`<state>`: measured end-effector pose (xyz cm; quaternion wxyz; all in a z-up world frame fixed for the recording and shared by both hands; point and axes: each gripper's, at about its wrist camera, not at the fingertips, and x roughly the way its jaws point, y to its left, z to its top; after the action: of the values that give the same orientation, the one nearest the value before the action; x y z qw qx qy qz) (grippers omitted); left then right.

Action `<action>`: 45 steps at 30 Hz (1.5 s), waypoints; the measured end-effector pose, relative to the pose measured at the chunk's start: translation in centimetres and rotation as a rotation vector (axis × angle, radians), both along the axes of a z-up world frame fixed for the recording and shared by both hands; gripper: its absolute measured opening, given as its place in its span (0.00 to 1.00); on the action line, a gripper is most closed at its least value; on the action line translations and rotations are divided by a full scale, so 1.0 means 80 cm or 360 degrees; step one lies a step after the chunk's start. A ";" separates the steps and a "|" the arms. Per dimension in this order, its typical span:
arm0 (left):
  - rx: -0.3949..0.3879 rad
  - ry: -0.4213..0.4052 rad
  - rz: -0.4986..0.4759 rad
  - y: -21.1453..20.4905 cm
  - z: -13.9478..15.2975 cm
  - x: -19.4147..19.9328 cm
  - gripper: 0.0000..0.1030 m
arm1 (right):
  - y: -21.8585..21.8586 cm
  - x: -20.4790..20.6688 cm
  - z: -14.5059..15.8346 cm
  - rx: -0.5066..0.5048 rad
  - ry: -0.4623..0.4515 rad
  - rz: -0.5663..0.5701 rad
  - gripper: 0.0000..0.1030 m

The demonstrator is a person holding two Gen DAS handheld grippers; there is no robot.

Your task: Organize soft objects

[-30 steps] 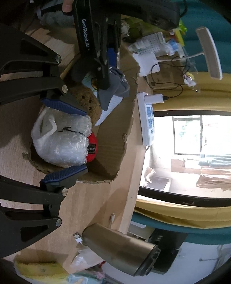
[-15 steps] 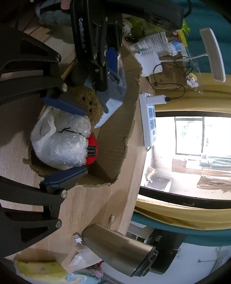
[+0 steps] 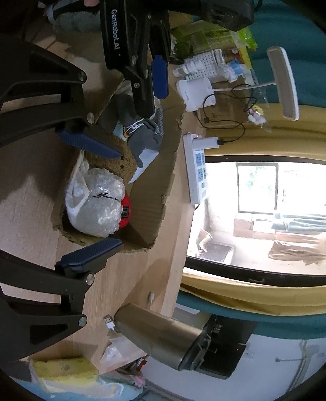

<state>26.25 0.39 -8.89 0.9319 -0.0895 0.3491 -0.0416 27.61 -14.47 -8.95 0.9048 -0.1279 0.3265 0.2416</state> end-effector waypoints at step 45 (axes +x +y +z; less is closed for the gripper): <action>0.0078 -0.0593 0.0085 0.000 0.098 -0.207 0.98 | -0.040 -0.171 0.104 0.0207 -0.0277 -0.0144 0.75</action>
<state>9.71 0.35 -1.08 0.9831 -0.0667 0.1688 -0.0241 13.92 -17.65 -0.65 0.9462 -0.0745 0.2356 0.2090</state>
